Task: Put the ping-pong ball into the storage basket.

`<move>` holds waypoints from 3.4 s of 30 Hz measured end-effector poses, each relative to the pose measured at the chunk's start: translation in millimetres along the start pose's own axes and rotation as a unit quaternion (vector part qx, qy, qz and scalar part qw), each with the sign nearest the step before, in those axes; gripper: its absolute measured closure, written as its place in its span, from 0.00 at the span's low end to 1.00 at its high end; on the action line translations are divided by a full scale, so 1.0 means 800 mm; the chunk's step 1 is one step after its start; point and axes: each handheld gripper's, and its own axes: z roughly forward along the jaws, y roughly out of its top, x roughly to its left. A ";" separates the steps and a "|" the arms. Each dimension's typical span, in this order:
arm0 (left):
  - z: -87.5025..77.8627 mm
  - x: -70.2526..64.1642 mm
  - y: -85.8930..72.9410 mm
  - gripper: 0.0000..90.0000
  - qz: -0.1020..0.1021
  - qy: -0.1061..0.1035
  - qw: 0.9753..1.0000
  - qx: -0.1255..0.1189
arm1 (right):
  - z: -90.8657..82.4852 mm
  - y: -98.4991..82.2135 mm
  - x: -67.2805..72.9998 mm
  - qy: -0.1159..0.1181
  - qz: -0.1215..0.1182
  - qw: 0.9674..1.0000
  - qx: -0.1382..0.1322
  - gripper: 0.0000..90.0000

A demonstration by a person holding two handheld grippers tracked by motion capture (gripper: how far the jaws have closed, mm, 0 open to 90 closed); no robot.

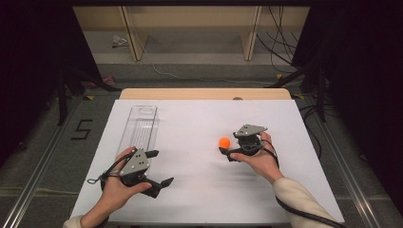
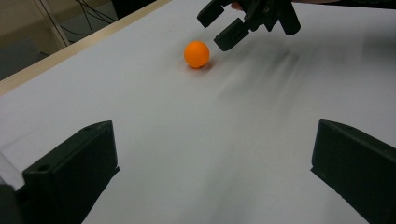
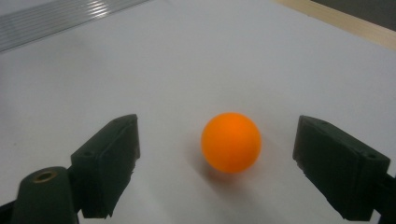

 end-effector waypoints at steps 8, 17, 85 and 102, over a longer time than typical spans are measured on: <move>0.000 0.000 0.000 0.00 -0.001 0.000 1.000 -0.002 | 0.015 0.002 -0.002 -0.003 0.005 1.000 0.009 0.17; 0.000 0.000 0.000 0.00 -0.001 0.000 1.000 -0.002 | 0.031 0.002 -0.005 -0.006 0.008 1.000 0.020 0.17; -0.001 0.000 0.000 0.00 0.002 -0.003 1.000 0.000 | 0.043 0.006 -0.012 -0.007 0.011 1.000 0.028 0.57; -0.001 0.000 0.000 0.00 0.001 -0.004 1.000 0.000 | 0.030 0.026 -0.008 0.002 0.007 1.000 0.002 0.57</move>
